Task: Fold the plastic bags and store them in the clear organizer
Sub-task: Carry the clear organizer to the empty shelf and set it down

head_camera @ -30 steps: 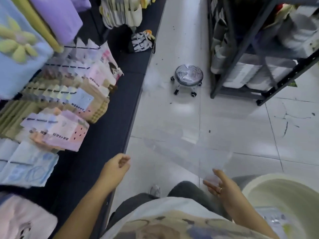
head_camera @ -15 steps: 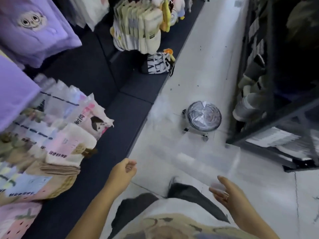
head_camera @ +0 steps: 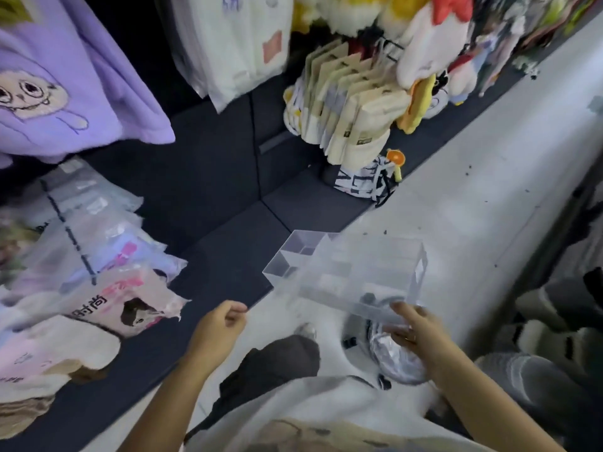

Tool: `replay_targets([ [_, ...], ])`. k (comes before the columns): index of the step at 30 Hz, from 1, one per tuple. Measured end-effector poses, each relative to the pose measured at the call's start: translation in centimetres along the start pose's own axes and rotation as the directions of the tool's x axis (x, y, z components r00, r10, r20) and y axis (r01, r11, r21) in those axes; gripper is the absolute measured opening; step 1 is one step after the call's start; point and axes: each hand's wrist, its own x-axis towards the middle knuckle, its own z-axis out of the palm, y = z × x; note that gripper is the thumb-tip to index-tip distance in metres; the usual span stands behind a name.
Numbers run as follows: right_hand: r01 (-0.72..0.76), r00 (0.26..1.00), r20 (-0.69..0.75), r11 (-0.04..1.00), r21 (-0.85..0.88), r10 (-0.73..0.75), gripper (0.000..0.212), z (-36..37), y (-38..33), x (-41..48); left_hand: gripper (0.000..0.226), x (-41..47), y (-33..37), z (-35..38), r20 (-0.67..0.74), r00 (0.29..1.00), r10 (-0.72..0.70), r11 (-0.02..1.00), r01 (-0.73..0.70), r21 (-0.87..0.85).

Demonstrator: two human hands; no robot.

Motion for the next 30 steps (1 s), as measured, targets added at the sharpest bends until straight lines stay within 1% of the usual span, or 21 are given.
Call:
replay_targets([
  [5,0.034,0.997,0.079,0.989,-0.141,-0.023,0.037,-0.7,-7.1,5.8,0.013,4.7,6.3,2.5,-0.049,0.999,0.014,0.999,-0.016,-0.035],
  [7,0.031,0.996,0.092,0.986,-0.162,-0.016,0.035,-0.5,-9.2,7.6,0.013,5.8,7.8,3.0,-0.081,0.997,0.005,0.998,-0.011,-0.066],
  [11,-0.008,0.988,0.151,0.980,-0.197,0.039,0.038,0.7,-12.1,12.5,0.013,7.7,8.6,4.0,-0.150,0.988,-0.046,0.993,0.029,-0.110],
  [13,0.008,0.979,0.200,0.964,-0.266,0.047,0.040,1.8,-13.1,15.6,0.013,8.6,8.1,4.8,-0.187,0.979,-0.084,0.990,0.061,-0.126],
  [15,0.024,0.970,0.237,0.940,-0.339,0.061,0.036,3.3,-13.8,19.2,0.012,9.7,7.5,6.1,-0.235,0.960,-0.151,0.980,0.114,-0.164],
  [18,0.021,0.943,0.307,0.894,-0.448,0.132,0.032,6.0,-14.7,25.4,0.014,12.3,6.6,8.9,-0.331,0.907,-0.260,0.960,0.206,-0.189],
  [19,0.032,0.936,0.322,0.872,-0.489,0.146,0.033,7.0,-14.9,27.8,0.014,13.6,6.3,10.1,-0.365,0.887,-0.283,0.957,0.232,-0.177],
  [21,0.054,0.921,0.353,0.843,-0.535,0.165,0.035,9.1,-15.0,32.9,0.017,17.1,5.7,13.2,-0.414,0.863,-0.290,0.957,0.273,-0.100],
  [23,0.066,0.904,0.382,0.820,-0.568,0.191,0.040,11.4,-14.6,38.1,0.024,21.5,5.1,16.8,-0.402,0.859,-0.317,0.942,0.336,-0.026],
  [25,0.054,0.884,0.406,0.812,-0.581,0.232,0.042,13.3,-13.8,42.6,0.031,26.1,4.3,20.5,-0.372,0.849,-0.375,0.918,0.395,-0.025],
  [27,0.029,0.856,0.442,0.828,-0.560,0.269,0.042,14.8,-12.4,47.5,0.039,30.8,3.0,24.3,-0.320,0.850,-0.418,0.899,0.437,-0.014],
  [30,0.040,0.829,0.483,0.832,-0.553,0.282,0.047,16.8,-9.6,54.6,0.050,37.5,0.2,29.6,-0.230,0.886,-0.402,0.886,0.440,0.146],
])
